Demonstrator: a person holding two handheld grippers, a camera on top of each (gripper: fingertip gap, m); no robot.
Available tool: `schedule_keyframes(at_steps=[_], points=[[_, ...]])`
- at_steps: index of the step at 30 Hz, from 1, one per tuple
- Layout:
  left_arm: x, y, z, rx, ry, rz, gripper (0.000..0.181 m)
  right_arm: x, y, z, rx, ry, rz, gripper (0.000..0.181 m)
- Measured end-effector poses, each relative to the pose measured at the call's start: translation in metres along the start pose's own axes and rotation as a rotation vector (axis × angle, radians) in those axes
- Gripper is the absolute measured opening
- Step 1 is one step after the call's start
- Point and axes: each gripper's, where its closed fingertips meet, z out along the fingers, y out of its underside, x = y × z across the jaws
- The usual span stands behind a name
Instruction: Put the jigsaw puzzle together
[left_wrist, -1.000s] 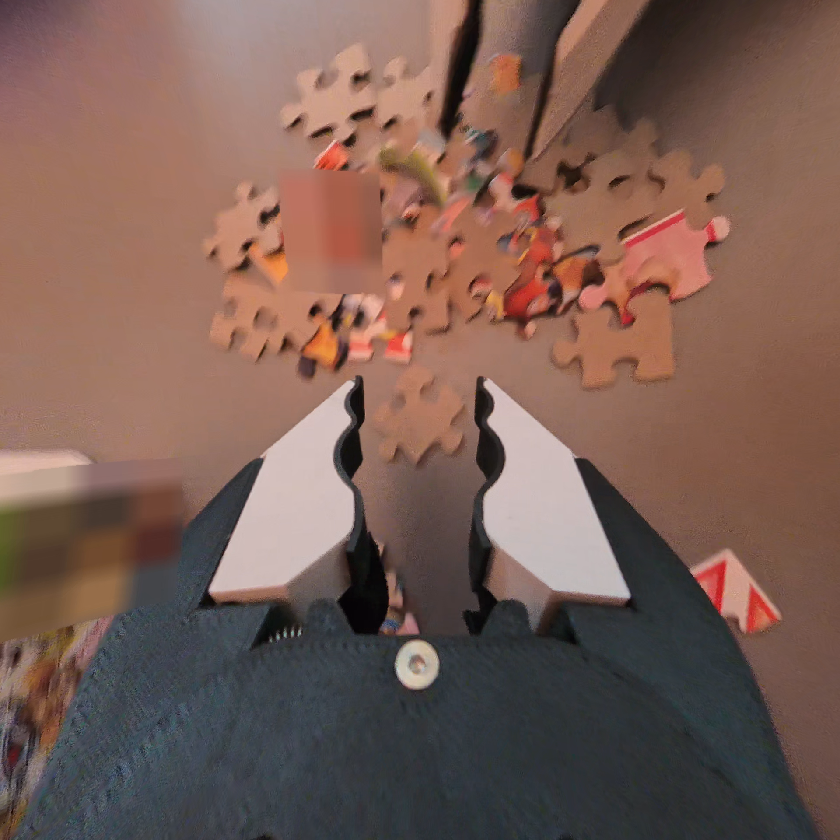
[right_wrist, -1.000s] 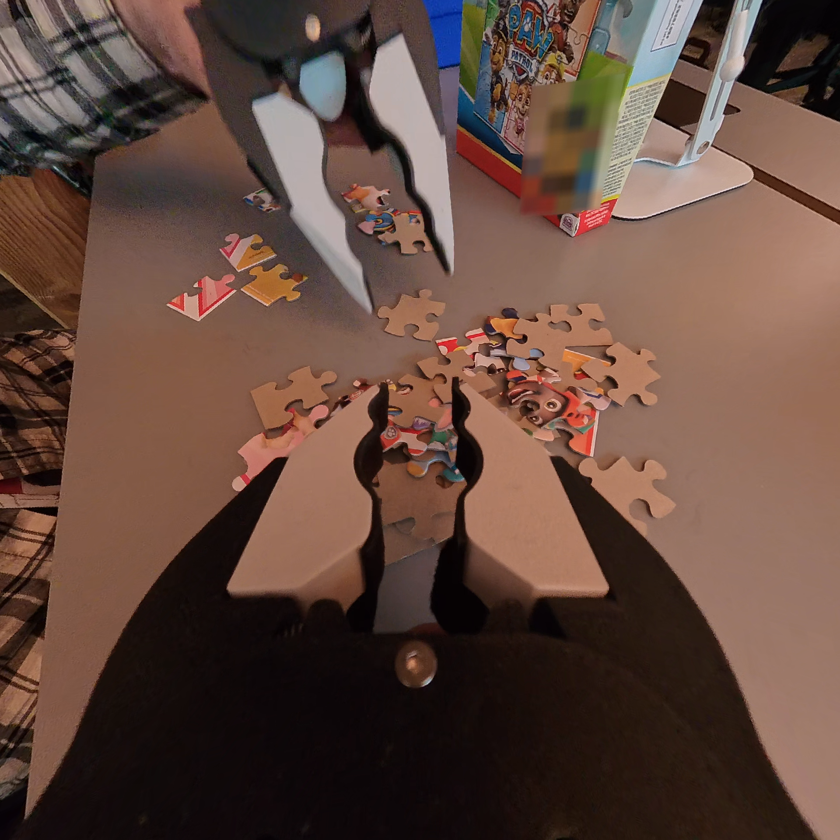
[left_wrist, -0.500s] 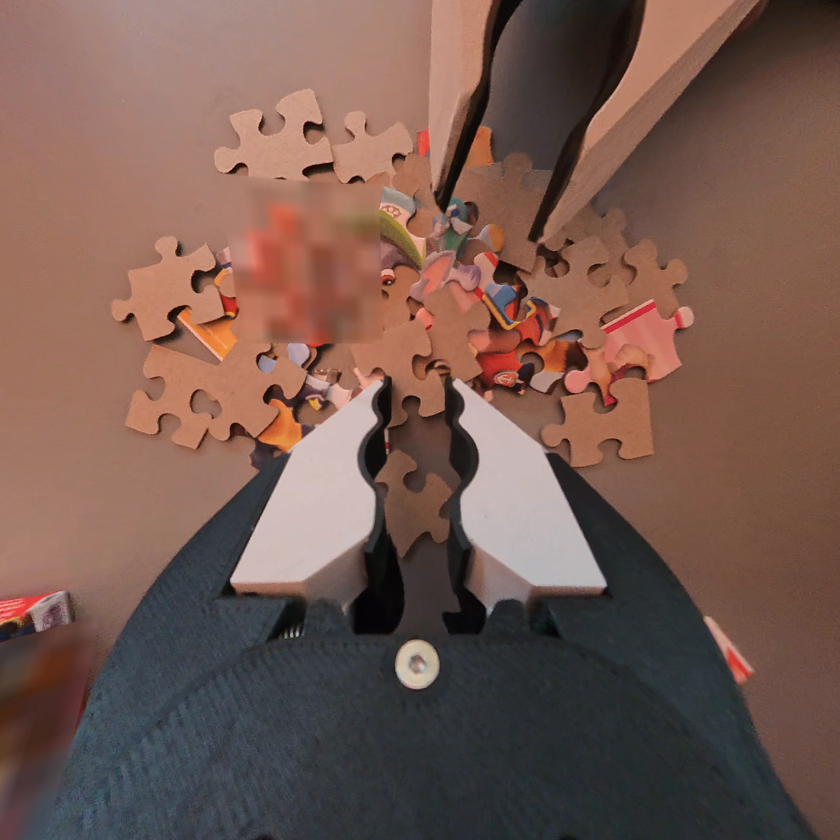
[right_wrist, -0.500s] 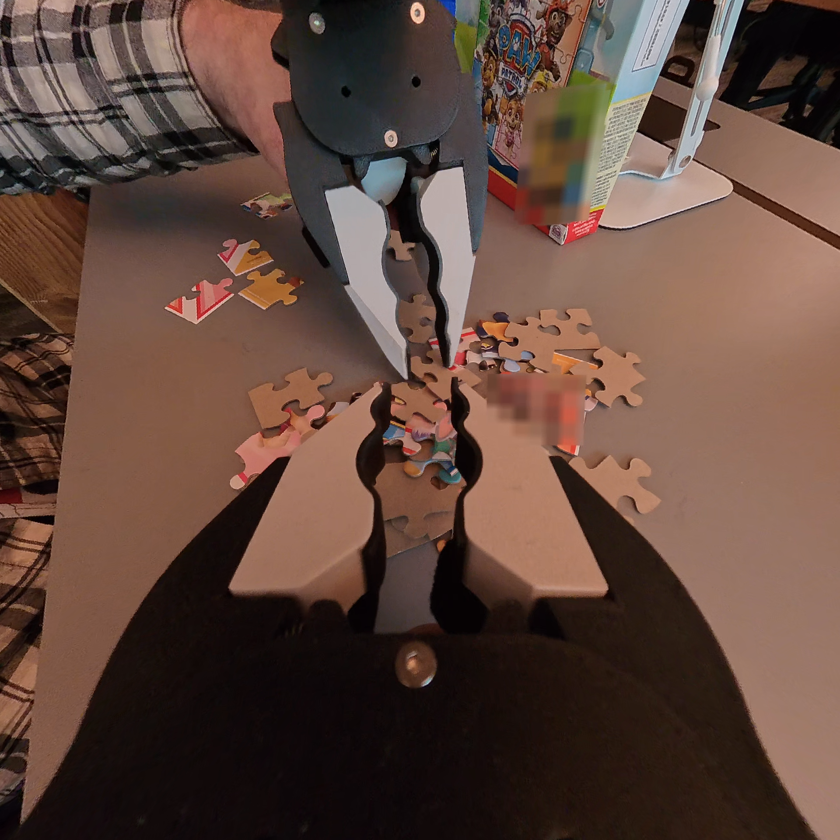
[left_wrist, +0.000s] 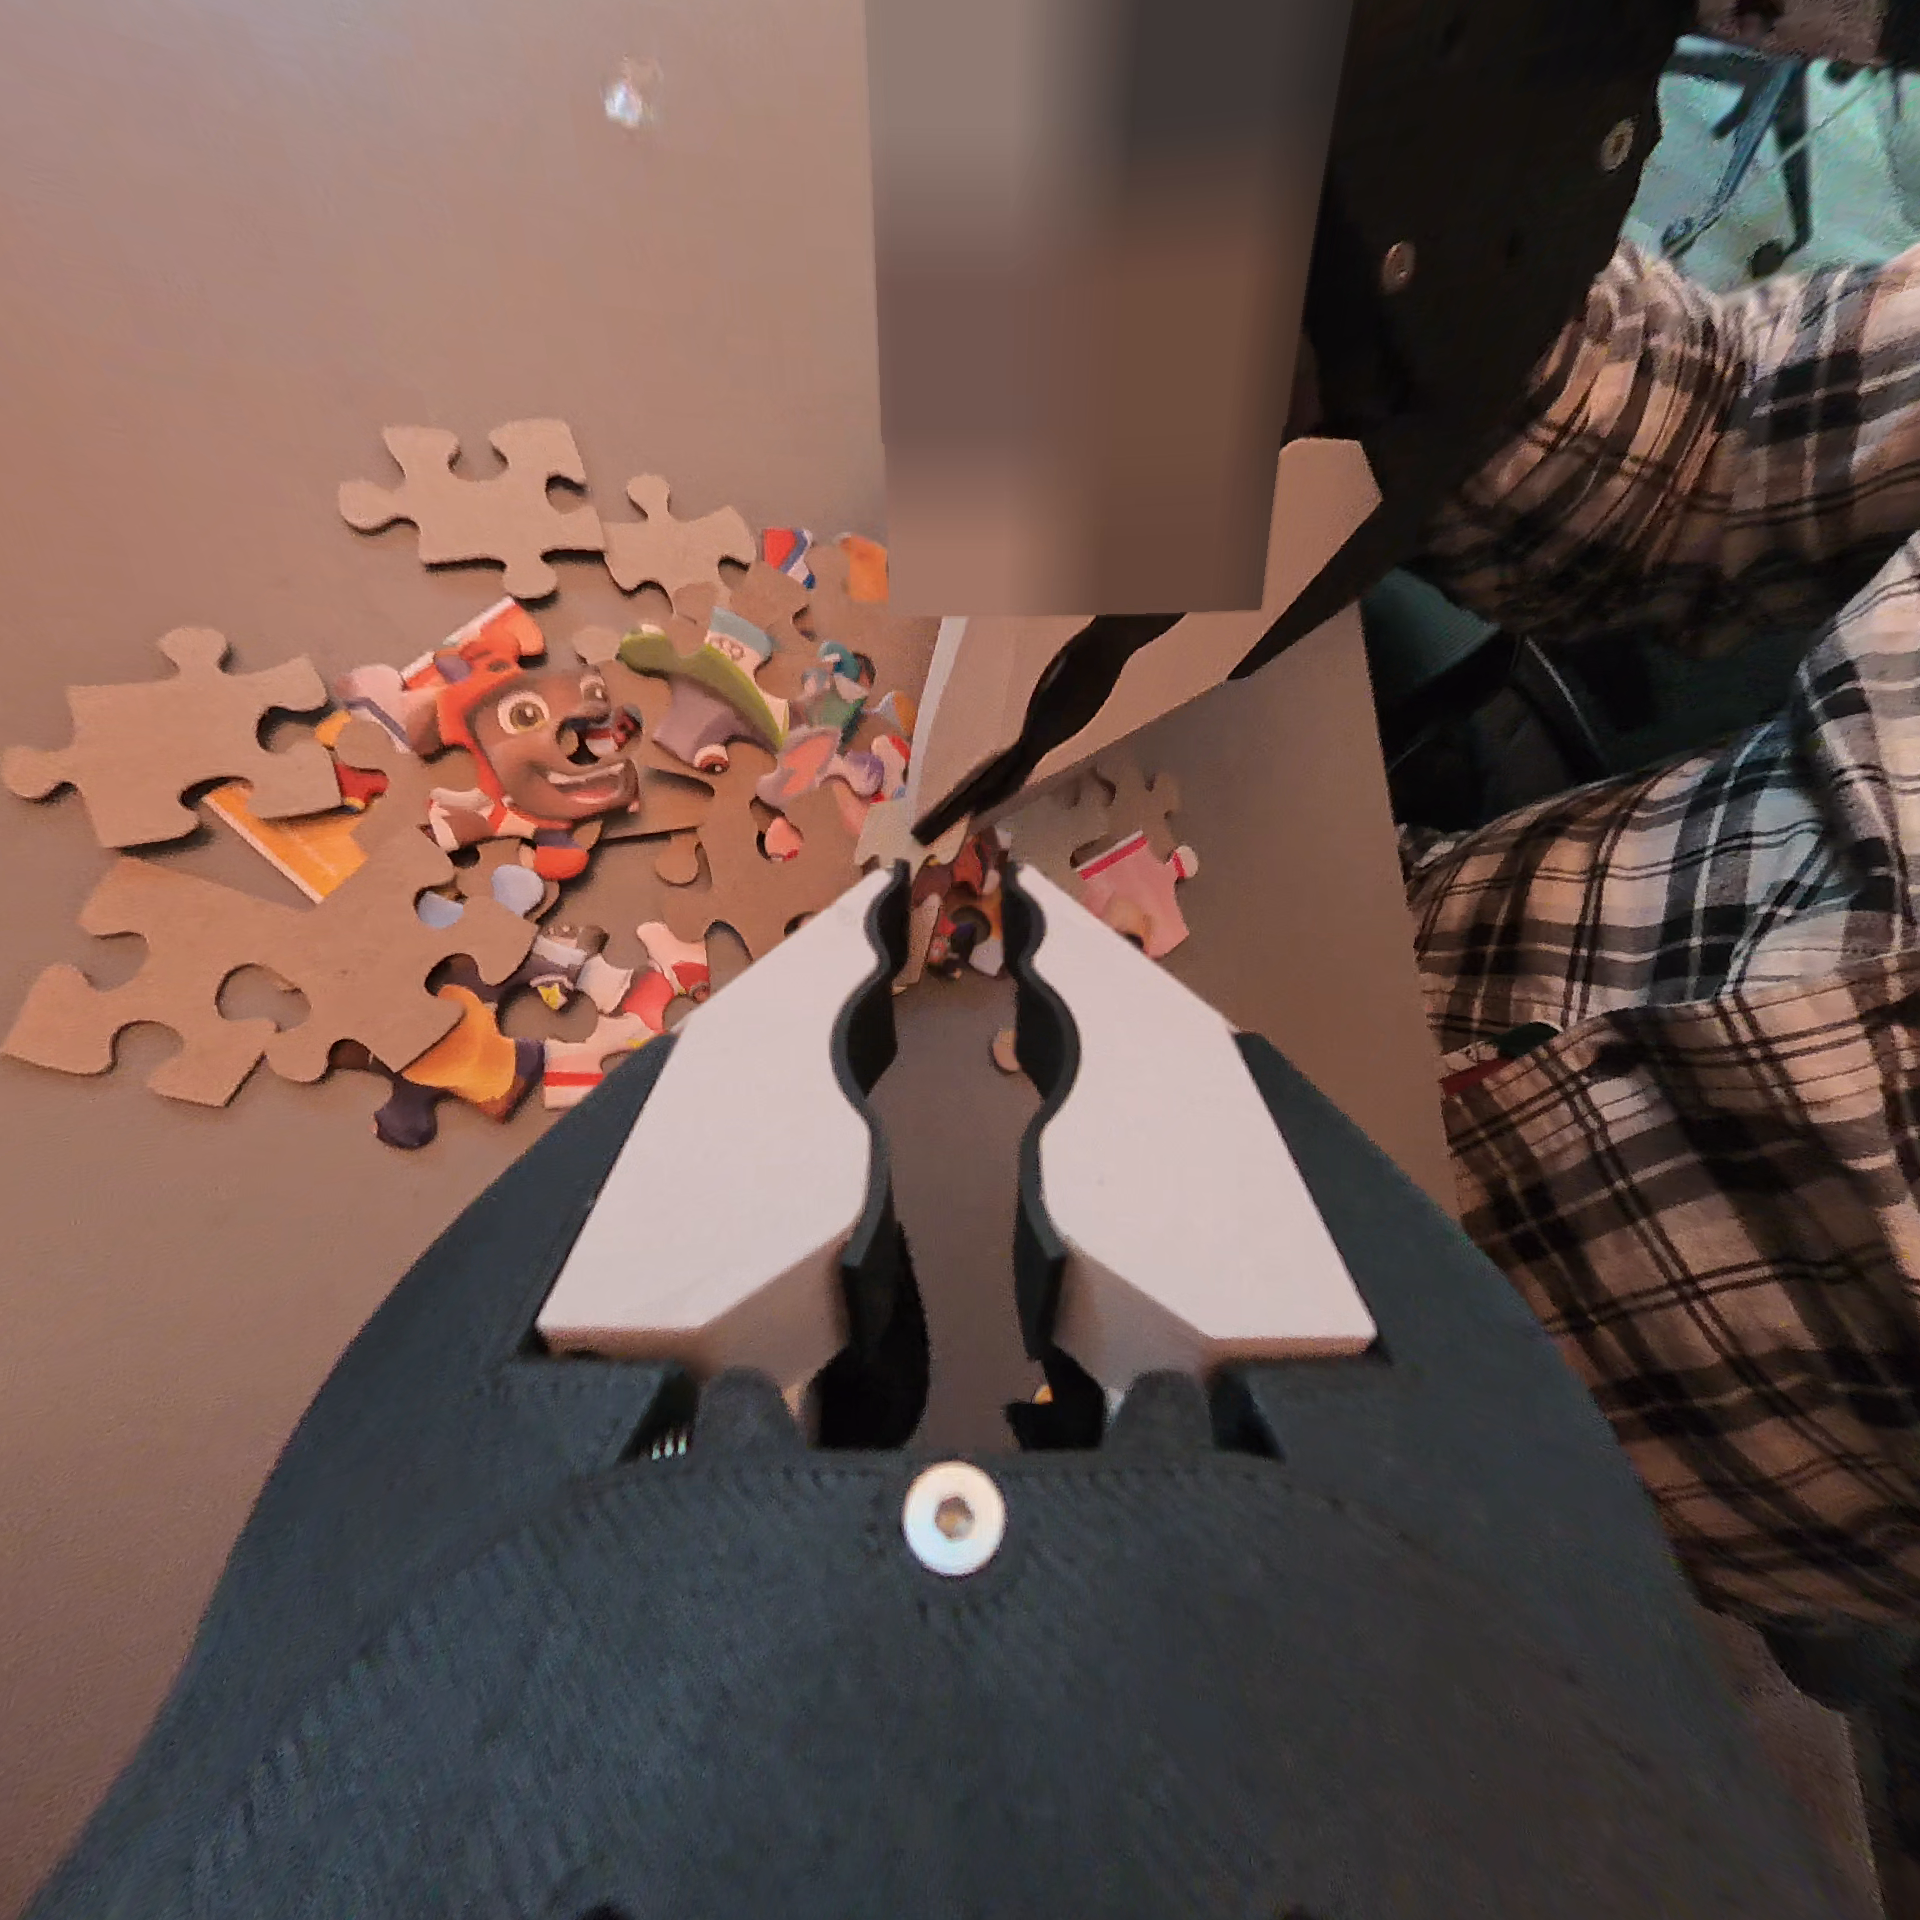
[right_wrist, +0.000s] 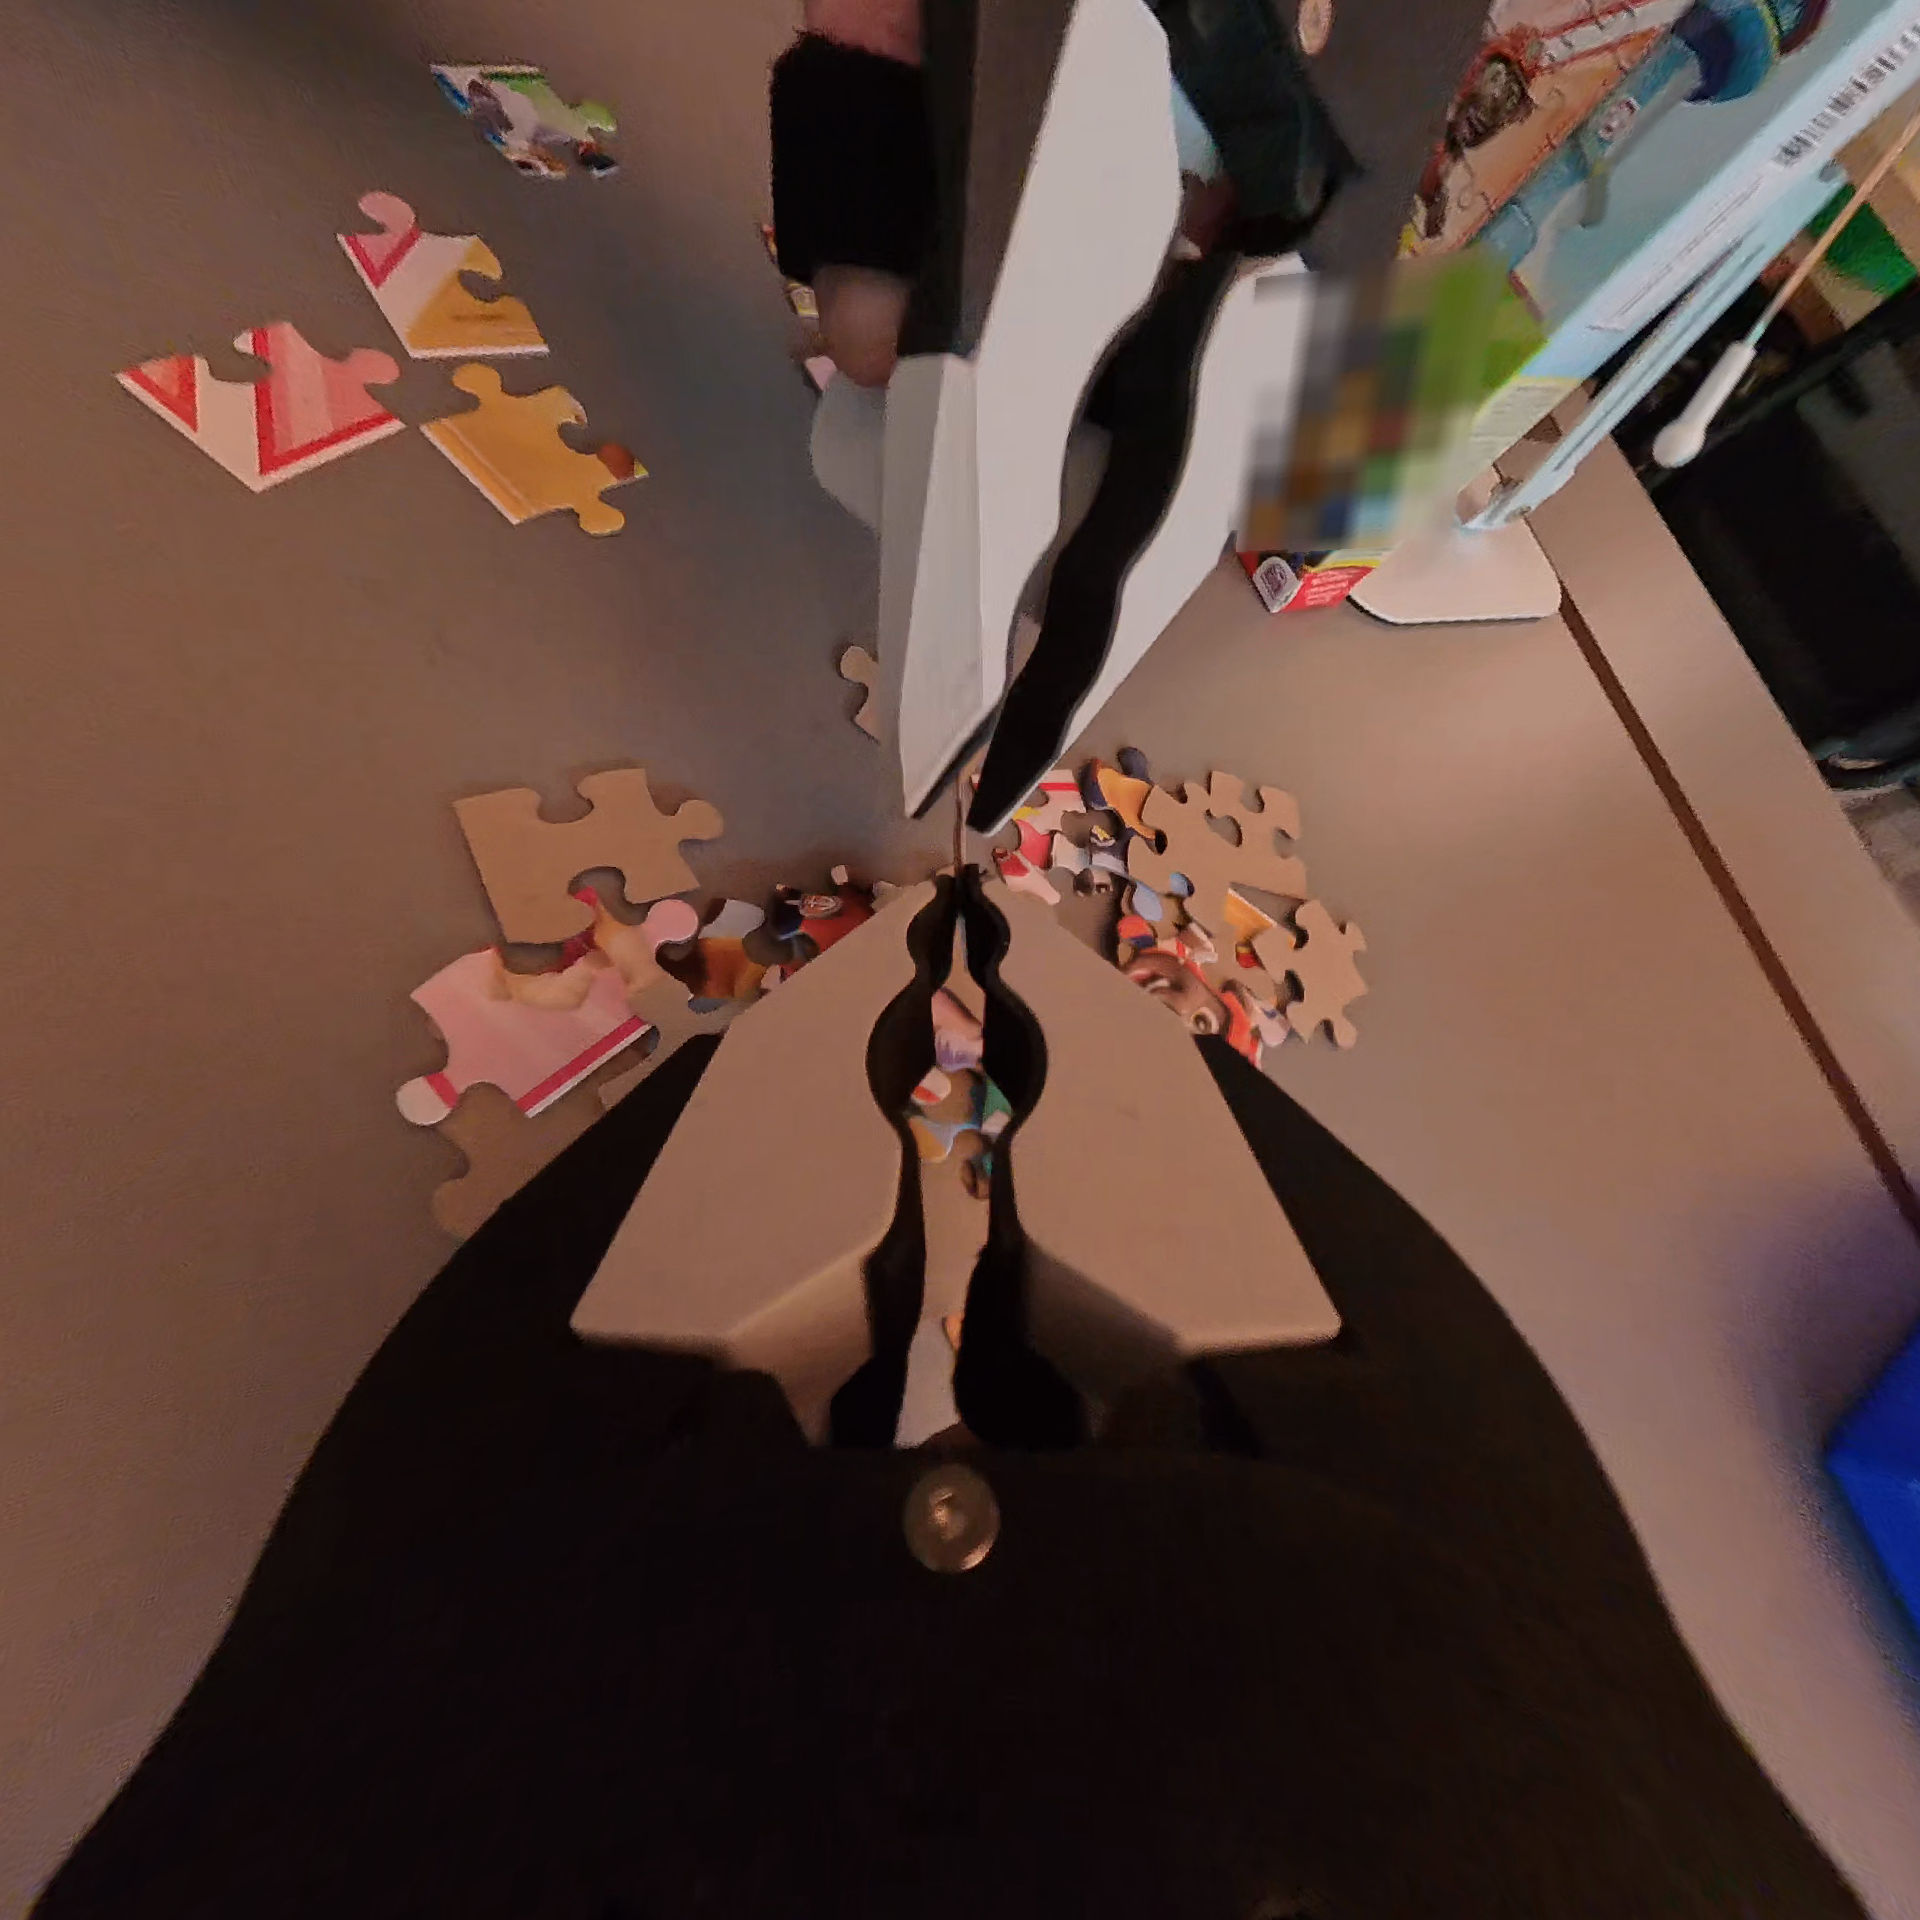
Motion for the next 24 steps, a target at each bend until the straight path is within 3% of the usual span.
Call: schedule_keyframes(at_steps=[2, 7, 9, 18, 24], points=[[0.002, -0.008, -0.006, 0.037, -0.008, 0.016, 0.027, -0.001, -0.003, -0.012, 0.03, -0.038, 0.117, 0.0], [0.01, -0.009, -0.014, 0.043, -0.034, 0.055, 0.032, -0.013, 0.009, -0.059, 0.052, -0.21, 0.563, 0.0], [0.01, -0.003, -0.01, 0.012, -0.053, 0.07, 0.031, -0.018, 0.024, -0.076, 0.035, -0.208, 0.664, 0.0], [0.026, 0.04, 0.022, -0.19, -0.096, 0.159, 0.048, -0.041, 0.103, -0.12, -0.238, -0.085, 0.845, 0.0], [0.028, 0.063, 0.033, -0.226, -0.214, 0.211, 0.055, -0.033, 0.137, -0.136, -0.432, 0.119, 0.817, 0.032]])
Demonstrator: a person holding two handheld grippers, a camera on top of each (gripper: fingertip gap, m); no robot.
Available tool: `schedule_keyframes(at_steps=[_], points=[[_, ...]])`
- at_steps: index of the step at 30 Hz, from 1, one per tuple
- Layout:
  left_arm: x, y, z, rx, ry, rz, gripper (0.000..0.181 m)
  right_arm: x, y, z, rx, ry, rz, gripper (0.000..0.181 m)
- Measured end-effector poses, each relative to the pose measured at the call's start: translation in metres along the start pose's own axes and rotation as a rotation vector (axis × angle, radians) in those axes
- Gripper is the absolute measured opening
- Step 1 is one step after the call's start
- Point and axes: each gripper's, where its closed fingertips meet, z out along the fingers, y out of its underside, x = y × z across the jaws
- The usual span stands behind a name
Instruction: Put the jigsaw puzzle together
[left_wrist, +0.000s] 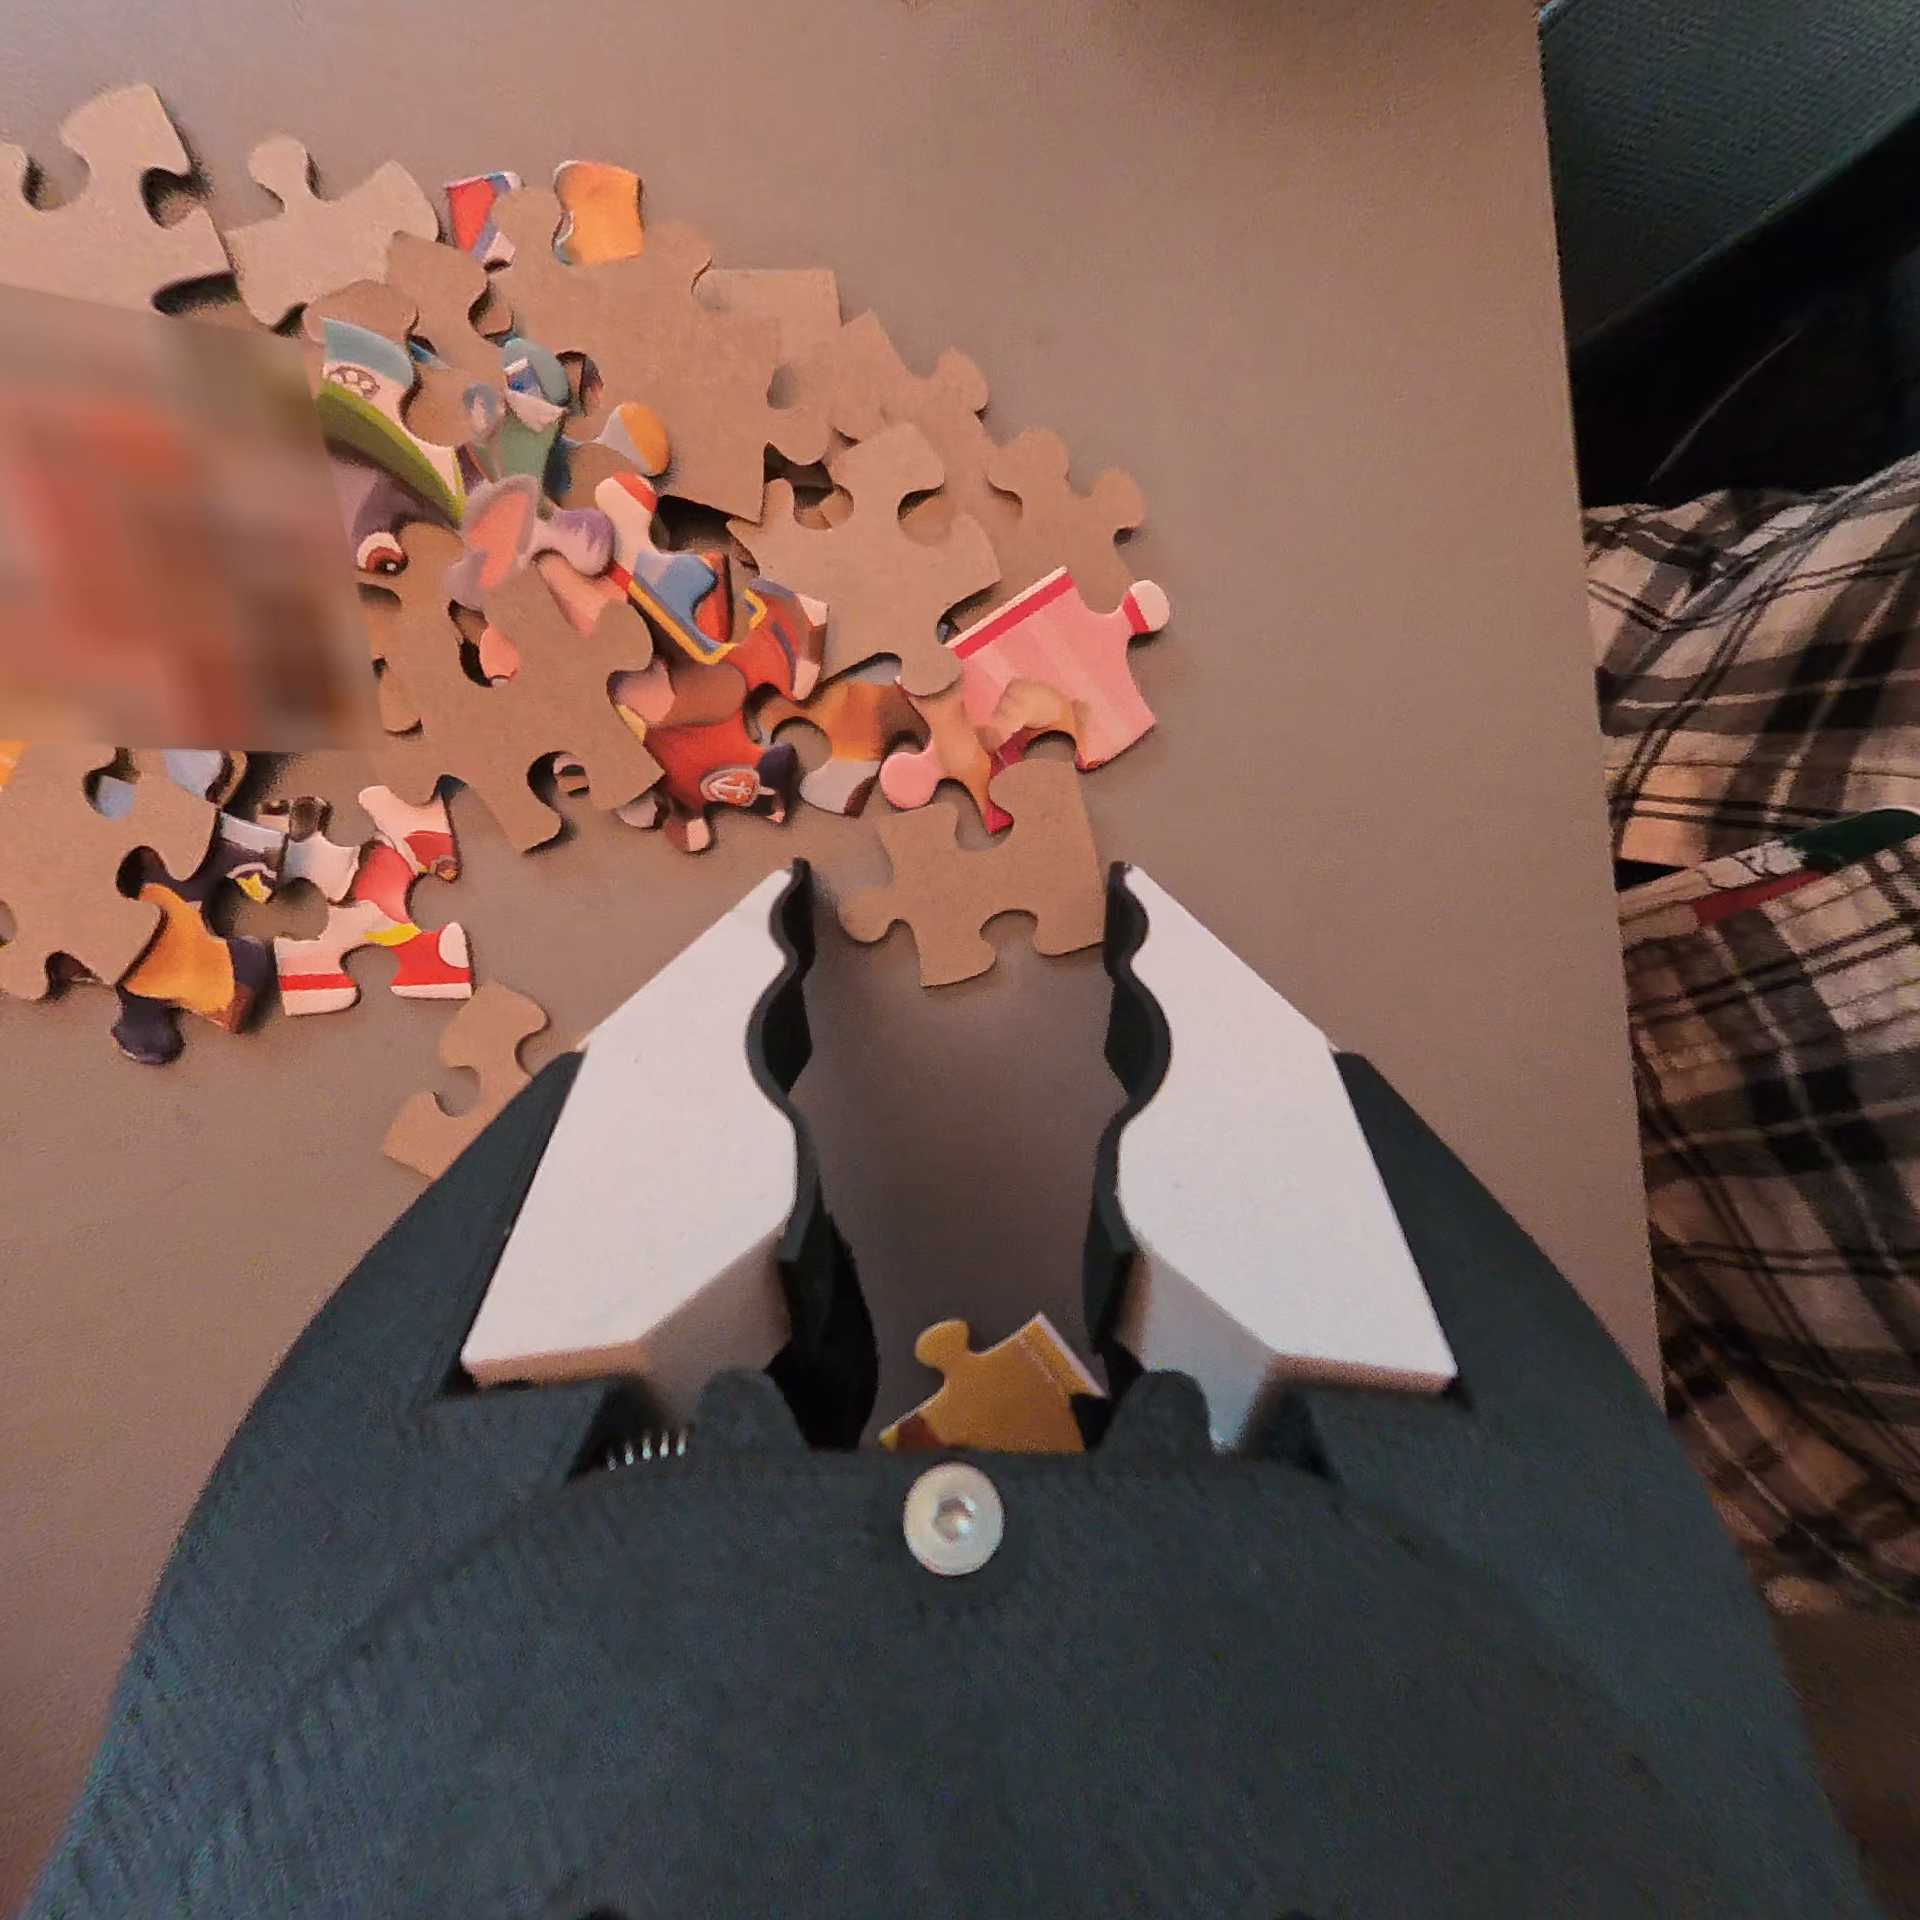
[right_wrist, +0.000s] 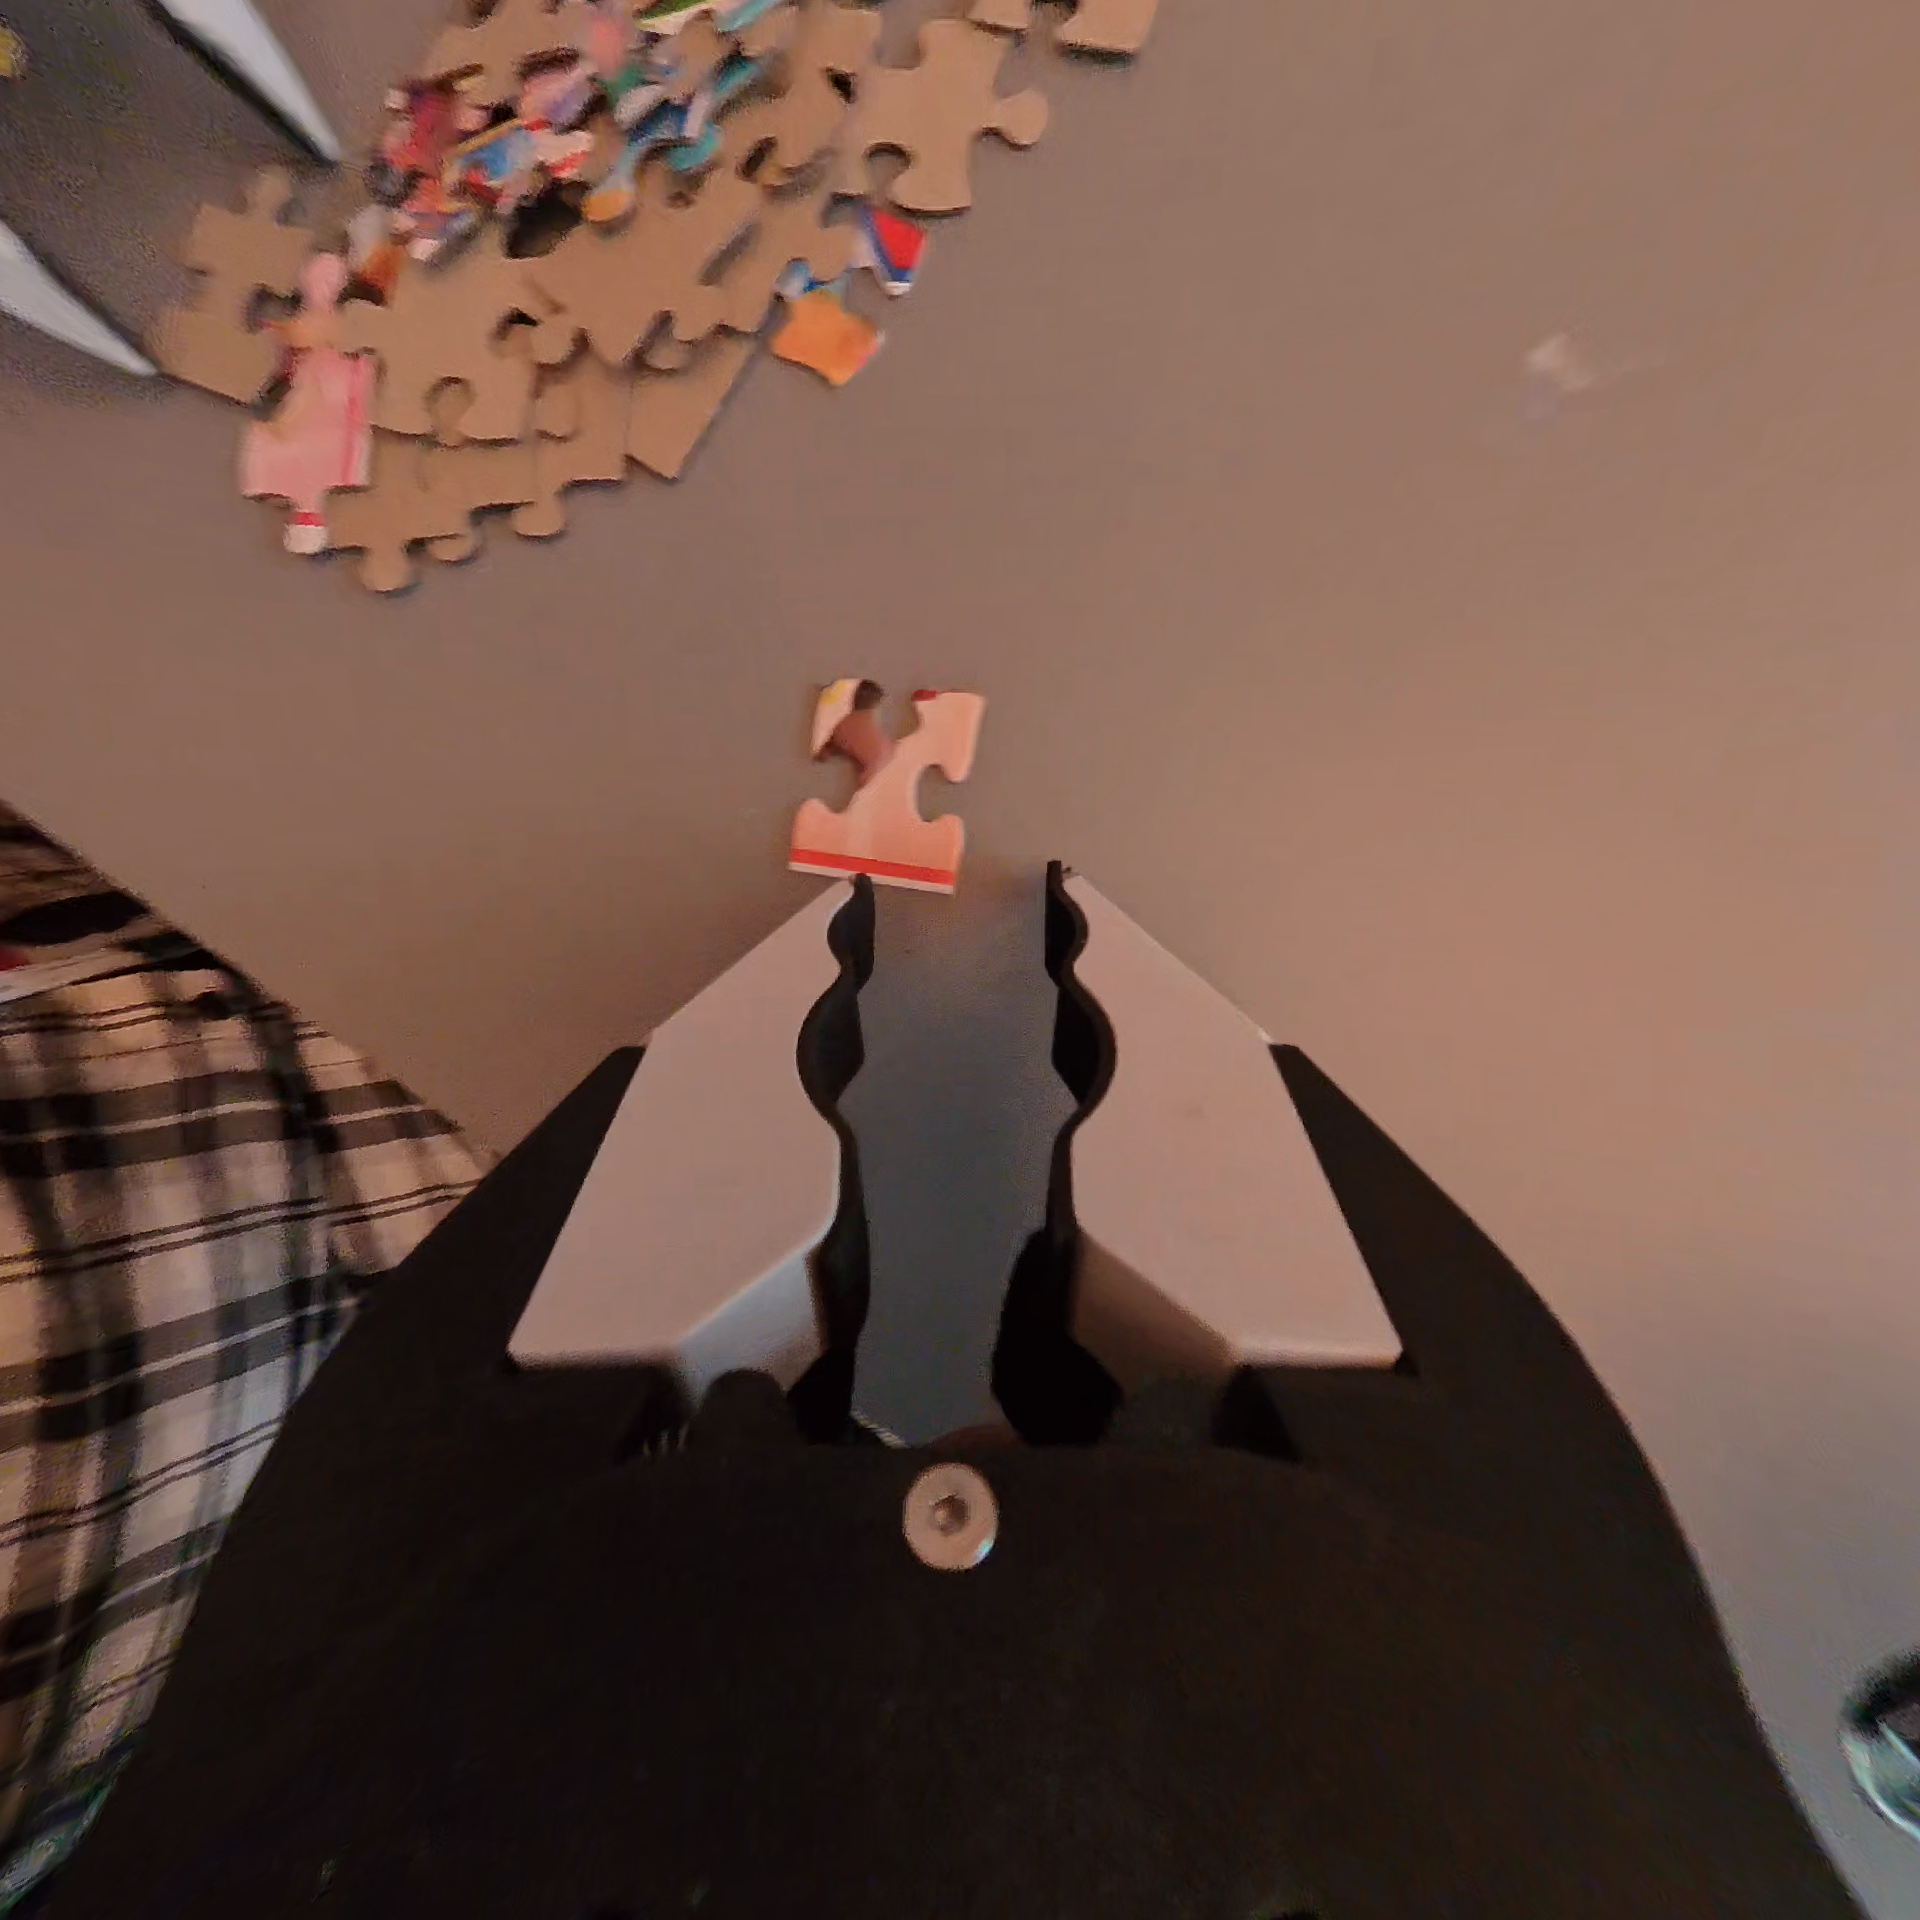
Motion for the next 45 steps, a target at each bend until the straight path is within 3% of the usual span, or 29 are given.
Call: schedule_keyframes(at_steps=[3, 6, 8, 12, 17, 22, 25, 28, 29, 32, 35, 37, 39, 42, 45], points=[[0.001, 0.002, 0.001, 0.002, -0.072, 0.016, 0.057, -0.007, -0.018, -0.01, 0.067, 0.059, -0.087, 0.033], [0.006, 0.001, 0.003, 0.012, -0.084, 0.007, 0.053, -0.048, -0.04, -0.009, 0.148, -0.041, -0.206, 0.033], [0.006, 0.0, 0.002, 0.018, -0.093, -0.004, 0.041, -0.075, -0.05, 0.0, 0.174, -0.114, -0.255, 0.032], [0.002, 0.0, 0.002, 0.044, -0.11, -0.021, 0.04, -0.109, -0.062, 0.022, 0.194, -0.182, -0.334, 0.032], [0.001, -0.001, -0.001, 0.074, -0.198, 0.063, 0.04, -0.138, -0.079, 0.042, 0.235, -0.312, -0.301, 0.033], [-0.01, -0.023, -0.023, 0.161, -0.528, 0.303, 0.04, -0.144, -0.098, 0.045, 0.303, -0.373, -0.21, 0.031], [-0.005, -0.038, -0.032, 0.21, -0.623, 0.406, 0.04, -0.155, -0.104, 0.041, 0.344, -0.457, -0.173, 0.03], [-0.001, -0.051, -0.039, 0.259, -0.671, 0.475, 0.04, -0.159, -0.111, 0.033, 0.411, -0.516, -0.142, 0.014], [0.002, -0.055, -0.04, 0.281, -0.669, 0.488, 0.033, -0.155, -0.114, 0.029, 0.436, -0.505, -0.138, 0.004], [0.002, -0.064, -0.043, 0.3, -0.671, 0.491, 0.043, -0.131, -0.11, 0.017, 0.445, -0.383, -0.168, 0.0], [-0.011, -0.062, -0.05, 0.292, -0.681, 0.451, 0.046, -0.068, -0.093, -0.005, 0.361, -0.051, -0.247, 0.0], [-0.021, -0.057, -0.054, 0.296, -0.678, 0.404, 0.046, -0.014, -0.069, -0.02, 0.209, 0.23, -0.316, 0.0], [-0.029, -0.052, -0.053, 0.276, -0.665, 0.369, 0.046, 0.023, -0.044, -0.029, 0.065, 0.373, -0.348, 0.0], [-0.034, -0.05, -0.049, 0.263, -0.653, 0.354, 0.045, 0.044, -0.012, -0.019, -0.123, 0.423, -0.368, 0.0], [-0.03, -0.049, -0.043, 0.255, -0.616, 0.347, 0.044, 0.031, 0.002, -0.002, -0.186, 0.338, -0.371, 0.012]])
